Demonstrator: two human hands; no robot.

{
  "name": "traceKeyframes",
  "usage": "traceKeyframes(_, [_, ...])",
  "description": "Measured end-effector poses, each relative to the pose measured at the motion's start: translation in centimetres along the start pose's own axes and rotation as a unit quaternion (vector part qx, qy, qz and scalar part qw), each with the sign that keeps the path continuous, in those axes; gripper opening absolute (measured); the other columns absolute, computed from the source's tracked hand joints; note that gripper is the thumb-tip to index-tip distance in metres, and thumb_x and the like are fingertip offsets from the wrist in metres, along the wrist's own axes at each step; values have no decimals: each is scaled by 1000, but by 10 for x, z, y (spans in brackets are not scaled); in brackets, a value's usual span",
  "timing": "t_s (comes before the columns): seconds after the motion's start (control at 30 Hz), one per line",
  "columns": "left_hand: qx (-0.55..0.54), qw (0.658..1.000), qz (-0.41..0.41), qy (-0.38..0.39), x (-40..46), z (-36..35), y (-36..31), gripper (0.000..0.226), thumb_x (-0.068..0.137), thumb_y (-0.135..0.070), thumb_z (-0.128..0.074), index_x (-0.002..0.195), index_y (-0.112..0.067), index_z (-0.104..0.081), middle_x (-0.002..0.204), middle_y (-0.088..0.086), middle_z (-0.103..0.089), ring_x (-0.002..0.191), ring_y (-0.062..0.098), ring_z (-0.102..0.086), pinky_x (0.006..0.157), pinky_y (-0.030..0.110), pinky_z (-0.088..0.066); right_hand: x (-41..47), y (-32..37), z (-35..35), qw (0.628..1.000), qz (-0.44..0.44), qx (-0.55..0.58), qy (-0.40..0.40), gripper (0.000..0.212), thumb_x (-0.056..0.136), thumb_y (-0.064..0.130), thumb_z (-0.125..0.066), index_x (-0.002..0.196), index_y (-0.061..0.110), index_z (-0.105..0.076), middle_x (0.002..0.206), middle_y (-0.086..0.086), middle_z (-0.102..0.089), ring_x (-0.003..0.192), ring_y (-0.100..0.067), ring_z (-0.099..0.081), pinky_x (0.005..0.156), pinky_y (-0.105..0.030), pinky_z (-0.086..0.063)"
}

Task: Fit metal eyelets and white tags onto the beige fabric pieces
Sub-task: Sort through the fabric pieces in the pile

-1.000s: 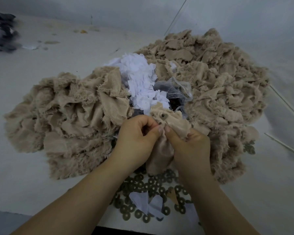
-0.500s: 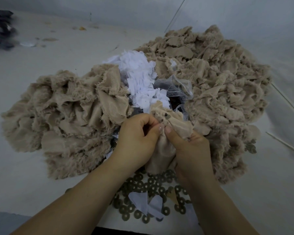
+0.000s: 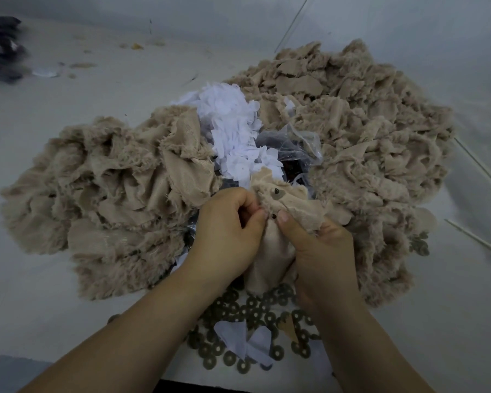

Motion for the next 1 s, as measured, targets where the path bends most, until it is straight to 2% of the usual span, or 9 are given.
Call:
traceKeyframes(0.13, [-26, 999, 6, -31, 2, 7, 3, 19, 80, -5, -76, 73, -11, -60, 69, 1, -58, 61, 11, -53, 56, 19, -46, 2, -1, -2, 999, -32, 11, 34, 18, 89, 7, -67, 105, 6, -75, 103, -12, -76, 99, -25, -73, 81, -34, -60])
traceKeyframes(0.27, [-31, 993, -110, 16, 1, 11, -20, 20, 75, 7, -72, 73, -9, -62, 73, -2, -57, 64, 11, -53, 59, 18, -44, 11, 7, 3, 998, -26, -48, 13, 21, 87, 8, -72, 108, 11, -71, 101, -10, -76, 96, -28, -73, 83, -45, -60])
traceKeyframes(0.33, [-78, 975, -132, 162, -3, 1, -26, 14, 76, 4, -70, 76, -9, -67, 70, 2, -59, 61, 15, -55, 58, 28, -48, 15, 12, 7, 998, -16, -59, -3, 29, 85, 8, -74, 112, 16, -66, 104, -11, -75, 97, -30, -72, 81, -46, -60])
traceKeyframes(0.43, [-79, 893, -75, 437, -25, -21, -18, 10, 79, -12, -81, 85, -14, -75, 59, 4, -59, 50, 20, -52, 51, 32, -48, 18, 14, 12, 999, -25, -35, -16, 39, 83, 11, -76, 116, 29, -62, 123, -13, -66, 103, -27, -71, 86, -46, -59])
traceKeyframes(0.5, [-46, 834, -50, 547, -41, -27, -9, 21, 75, -19, -86, 93, -18, -76, 56, -3, -53, 48, 13, -47, 50, 26, -42, 19, 16, 11, 999, -23, -38, -13, 43, 83, 13, -76, 118, 32, -62, 129, -11, -62, 106, -24, -70, 90, -48, -58])
traceKeyframes(0.57, [-6, 795, -42, 605, -52, -32, -1, 32, 72, -21, -87, 102, -22, -75, 57, -5, -49, 49, 10, -43, 51, 22, -38, 20, 17, 9, 999, -22, -38, -6, 42, 86, 10, -75, 121, 28, -62, 123, -11, -67, 103, -23, -72, 88, -48, -58])
traceKeyframes(0.73, [175, 762, -91, 616, -68, -48, 9, 23, 75, -24, -83, 96, -27, -75, 59, -13, -51, 54, 2, -48, 51, 13, -35, 19, 11, 9, 999, -35, -36, -17, 35, 88, 8, -73, 118, 23, -63, 118, -12, -69, 97, -22, -73, 85, -46, -60])
traceKeyframes(0.9, [194, 799, -71, 564, -55, -38, 10, 14, 82, -17, -72, 91, -26, -76, 59, -22, -56, 57, -4, -51, 52, 9, -36, 21, 16, 20, 994, -29, -97, -32, 22, 87, 11, -74, 104, 25, -71, 110, -9, -73, 97, -36, -71, 83, -56, -58])
traceKeyframes(1.0, [156, 828, -62, 536, -32, -21, 4, 22, 83, -9, -68, 93, -26, -78, 59, -12, -61, 51, 2, -51, 52, 13, -40, 23, 19, 16, 985, -25, -172, 24, 23, 86, 9, -74, 101, 26, -74, 111, -7, -73, 93, -22, -73, 79, -42, -62])
Point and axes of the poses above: each hand's wrist, its own x-axis towards the middle knuckle, its own z-axis out of the back of the hand, y = z × x, the point moved 8 cm from there along x, towards the middle knuckle
